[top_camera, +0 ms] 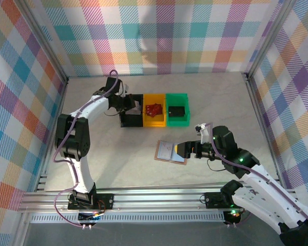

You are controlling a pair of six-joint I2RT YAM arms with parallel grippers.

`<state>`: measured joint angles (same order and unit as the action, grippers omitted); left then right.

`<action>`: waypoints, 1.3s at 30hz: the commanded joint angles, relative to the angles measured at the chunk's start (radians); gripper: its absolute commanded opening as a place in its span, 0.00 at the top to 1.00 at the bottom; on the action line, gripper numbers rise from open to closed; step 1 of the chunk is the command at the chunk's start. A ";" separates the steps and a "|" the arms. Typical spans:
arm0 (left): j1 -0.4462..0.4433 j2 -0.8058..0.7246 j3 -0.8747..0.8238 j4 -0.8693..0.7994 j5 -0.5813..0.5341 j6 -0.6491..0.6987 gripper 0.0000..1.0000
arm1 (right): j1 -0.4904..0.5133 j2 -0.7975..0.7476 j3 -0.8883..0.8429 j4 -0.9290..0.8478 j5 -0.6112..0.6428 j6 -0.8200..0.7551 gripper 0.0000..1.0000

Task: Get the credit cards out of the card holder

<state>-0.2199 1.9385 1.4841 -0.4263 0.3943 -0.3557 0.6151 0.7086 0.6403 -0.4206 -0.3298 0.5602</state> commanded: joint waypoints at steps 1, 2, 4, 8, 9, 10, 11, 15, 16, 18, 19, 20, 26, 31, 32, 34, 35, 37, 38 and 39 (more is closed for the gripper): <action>0.017 0.047 0.062 -0.058 -0.011 0.058 1.00 | -0.004 0.003 0.012 0.014 -0.020 -0.017 0.01; 0.019 0.058 0.071 -0.062 -0.003 0.061 1.00 | -0.003 0.004 0.013 0.014 -0.020 -0.017 0.01; 0.019 0.079 0.088 -0.062 0.015 0.059 1.00 | -0.004 0.009 0.013 0.014 -0.020 -0.017 0.01; 0.019 0.098 0.102 -0.067 0.037 0.063 1.00 | -0.004 0.024 0.019 0.009 -0.023 -0.018 0.01; 0.019 0.101 0.103 -0.068 0.041 0.069 1.00 | -0.004 0.025 0.023 0.007 -0.024 -0.017 0.01; 0.019 0.105 0.104 -0.072 0.042 0.072 1.00 | -0.004 0.028 0.023 0.008 -0.025 -0.017 0.01; 0.020 0.108 0.105 -0.074 0.044 0.073 1.00 | -0.003 0.029 0.023 0.008 -0.026 -0.017 0.01; 0.026 0.116 0.095 -0.063 0.044 0.072 1.00 | -0.003 0.033 0.024 0.007 -0.025 -0.017 0.01; 0.028 0.119 0.093 -0.062 0.044 0.073 1.00 | -0.004 0.035 0.025 0.008 -0.026 -0.018 0.01; 0.029 0.125 0.096 -0.060 0.048 0.070 1.00 | -0.004 0.040 0.028 0.004 -0.028 -0.017 0.01; 0.030 0.127 0.099 -0.060 0.051 0.069 1.00 | -0.003 0.041 0.030 0.004 -0.028 -0.018 0.01; 0.030 0.132 0.101 -0.060 0.053 0.069 1.00 | -0.003 0.043 0.030 0.005 -0.027 -0.018 0.01; 0.030 0.154 0.113 -0.046 0.074 0.050 1.00 | -0.004 0.049 0.033 0.006 -0.028 -0.019 0.01; 0.030 0.163 0.117 -0.053 0.077 0.051 0.99 | -0.003 0.047 0.035 0.002 -0.028 -0.020 0.01; 0.030 0.163 0.119 -0.055 0.077 0.051 0.98 | -0.004 0.046 0.035 0.000 -0.027 -0.020 0.01; 0.030 0.169 0.122 -0.059 0.077 0.051 0.97 | -0.003 0.048 0.035 0.000 -0.028 -0.021 0.01; 0.030 0.171 0.123 -0.061 0.075 0.051 0.95 | -0.003 0.048 0.035 0.000 -0.028 -0.021 0.01; 0.030 0.171 0.127 -0.065 0.074 0.050 0.93 | -0.003 0.048 0.035 0.000 -0.028 -0.021 0.01; 0.030 0.171 0.131 -0.069 0.071 0.052 0.91 | -0.003 0.047 0.035 0.000 -0.028 -0.021 0.01; 0.030 0.171 0.134 -0.073 0.071 0.053 0.90 | -0.003 0.048 0.035 0.000 -0.028 -0.022 0.01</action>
<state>-0.2039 2.0922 1.5860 -0.4728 0.4515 -0.3058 0.6151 0.7567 0.6415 -0.4213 -0.3412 0.5598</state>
